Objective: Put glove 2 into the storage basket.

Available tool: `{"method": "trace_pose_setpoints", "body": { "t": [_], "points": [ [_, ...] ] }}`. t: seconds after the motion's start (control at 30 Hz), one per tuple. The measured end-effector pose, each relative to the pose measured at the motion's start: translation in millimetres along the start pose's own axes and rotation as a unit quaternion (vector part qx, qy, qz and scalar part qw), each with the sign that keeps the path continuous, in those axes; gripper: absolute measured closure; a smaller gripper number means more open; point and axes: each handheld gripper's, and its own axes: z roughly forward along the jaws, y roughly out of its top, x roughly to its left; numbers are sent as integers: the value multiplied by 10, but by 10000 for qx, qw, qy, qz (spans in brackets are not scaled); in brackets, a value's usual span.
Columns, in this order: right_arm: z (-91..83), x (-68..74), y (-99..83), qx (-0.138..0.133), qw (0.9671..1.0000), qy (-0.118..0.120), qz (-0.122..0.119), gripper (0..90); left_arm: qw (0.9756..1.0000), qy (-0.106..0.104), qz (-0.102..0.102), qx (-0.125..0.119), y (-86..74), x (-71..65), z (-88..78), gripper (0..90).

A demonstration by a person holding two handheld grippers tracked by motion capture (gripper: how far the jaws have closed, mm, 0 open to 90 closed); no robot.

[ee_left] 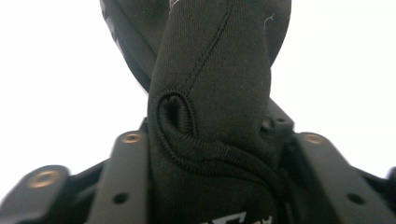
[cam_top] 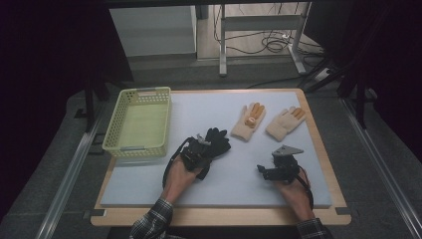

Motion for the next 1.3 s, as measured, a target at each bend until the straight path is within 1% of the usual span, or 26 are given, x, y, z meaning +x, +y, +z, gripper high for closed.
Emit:
{"method": "trace_pose_setpoints", "body": {
  "t": [0.03, 0.1, 0.2, 0.23, 0.27, 0.3, 0.37, 0.5, 0.57, 0.67, 0.77, 0.83, 0.93, 1.03, 1.17, 1.3],
  "points": [
    [0, 0, 0, -1, 10000, -1, 0, 215, 10000, -10, -33, -11, -3, 1, -3, 632],
    [0, 0, 0, -1, 10000, 0, -2, 215, 10000, -16, -9, -21, 0, 17, -15, 647],
    [0, 0, 0, -1, 10000, -1, -1, 215, 10000, 43, 37, -18, 17, 45, -47, 648],
    [0, -1, 0, 1, 10000, -3, -6, 215, 10000, 77, 21, -45, 26, 55, -68, 648],
    [0, -1, -1, 0, 10000, -3, -6, 215, 9999, 86, 25, -68, 41, 75, -97, 646],
    [0, 0, -1, -2, 10000, 0, 0, 215, 9999, 60, -29, -108, 57, 92, -127, 645],
    [-1, -1, -1, 3, 10000, -4, -9, 215, 9998, 64, -62, -197, 103, 135, -214, 642],
    [-1, 0, -1, 1, 10000, -6, -11, 215, 9994, 125, -99, -312, 187, 205, -351, 637],
    [-1, 0, -1, 0, 10000, -6, -12, 215, 9991, 180, -157, -365, 246, 265, -451, 635],
    [-2, 1, -2, 4, 10000, -8, -9, 215, 9987, 244, -181, -400, 306, 342, -556, 633],
    [-2, 2, -1, 0, 10000, -8, -9, 215, 9983, 334, -257, -408, 358, 463, -673, 633],
    [-2, 2, -2, -1, 10000, -10, -10, 215, 9975, 449, -342, -421, 382, 551, -750, 633],
    [-3, 4, -2, 5, 10000, -7, 1, 215, 9962, 595, -447, -446, 392, 708, -866, 632],
    [-2, 3, -2, 0, 10000, -8, -6, 215, 9944, 712, -609, -493, 380, 874, -976, 631],
    [-2, 3, -3, 0, 10000, -10, -8, 215, 9909, 895, -842, -543, 334, 1124, -1119, 628],
    [0, 3, -3, -11, 10000, -8, -2, 215, 9864, 1076, -1099, -581, 260, 1376, -1226, 625]
  ]
}}
